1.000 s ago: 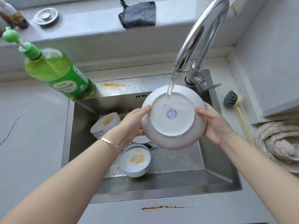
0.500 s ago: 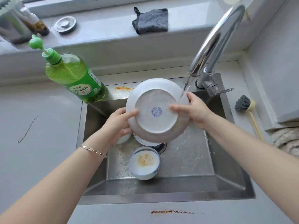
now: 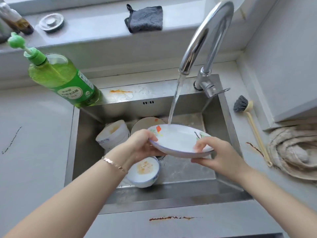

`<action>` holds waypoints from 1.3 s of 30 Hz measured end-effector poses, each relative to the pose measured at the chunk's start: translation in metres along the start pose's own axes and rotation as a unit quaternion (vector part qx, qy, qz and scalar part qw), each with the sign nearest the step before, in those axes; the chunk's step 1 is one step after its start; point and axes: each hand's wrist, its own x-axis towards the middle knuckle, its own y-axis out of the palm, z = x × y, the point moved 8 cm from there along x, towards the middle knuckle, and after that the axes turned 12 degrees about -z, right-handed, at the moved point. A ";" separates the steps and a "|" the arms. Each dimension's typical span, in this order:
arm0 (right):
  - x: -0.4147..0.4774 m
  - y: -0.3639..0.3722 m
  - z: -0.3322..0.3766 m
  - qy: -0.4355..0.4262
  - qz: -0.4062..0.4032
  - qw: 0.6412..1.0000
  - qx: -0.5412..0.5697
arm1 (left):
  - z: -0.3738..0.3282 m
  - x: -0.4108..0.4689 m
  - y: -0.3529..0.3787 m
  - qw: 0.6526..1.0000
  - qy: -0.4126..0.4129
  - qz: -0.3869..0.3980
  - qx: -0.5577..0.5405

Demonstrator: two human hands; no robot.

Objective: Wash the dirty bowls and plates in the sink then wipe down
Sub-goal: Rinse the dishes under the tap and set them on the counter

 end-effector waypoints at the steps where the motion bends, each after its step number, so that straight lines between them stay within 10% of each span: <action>1: -0.008 0.000 -0.014 0.075 -0.003 0.996 0.039 | 0.002 0.001 -0.002 1.000 0.029 -0.007 -0.001; 3: -0.027 0.001 -0.048 0.266 -0.057 0.954 0.124 | 0.002 0.001 -0.007 0.997 0.078 -0.019 0.001; 5: -0.050 0.019 -0.074 0.466 -0.075 0.839 0.270 | 0.005 0.000 -0.012 0.995 0.098 -0.013 -0.012; 7: -0.062 0.045 -0.071 0.548 -0.044 0.717 0.428 | 0.011 -0.004 -0.013 0.994 0.103 0.007 -0.025; 9: -0.061 0.051 -0.067 0.547 -0.039 0.680 0.486 | 0.020 -0.005 -0.014 0.994 0.101 0.023 -0.030; 21: -0.019 -0.009 -0.114 0.426 -0.057 0.898 -0.091 | 0.047 0.034 -0.047 0.965 0.097 -0.079 0.232; 26: -0.025 0.005 -0.171 0.441 -0.067 0.883 -0.148 | 0.052 0.057 -0.062 0.962 0.105 -0.102 0.232; 34: -0.070 0.076 -0.241 0.589 -0.188 0.776 0.122 | 0.048 0.083 -0.074 0.962 0.101 -0.127 0.222; 39: -0.097 0.084 -0.259 0.616 -0.206 0.759 0.045 | 0.046 0.086 -0.079 0.962 0.094 -0.134 0.218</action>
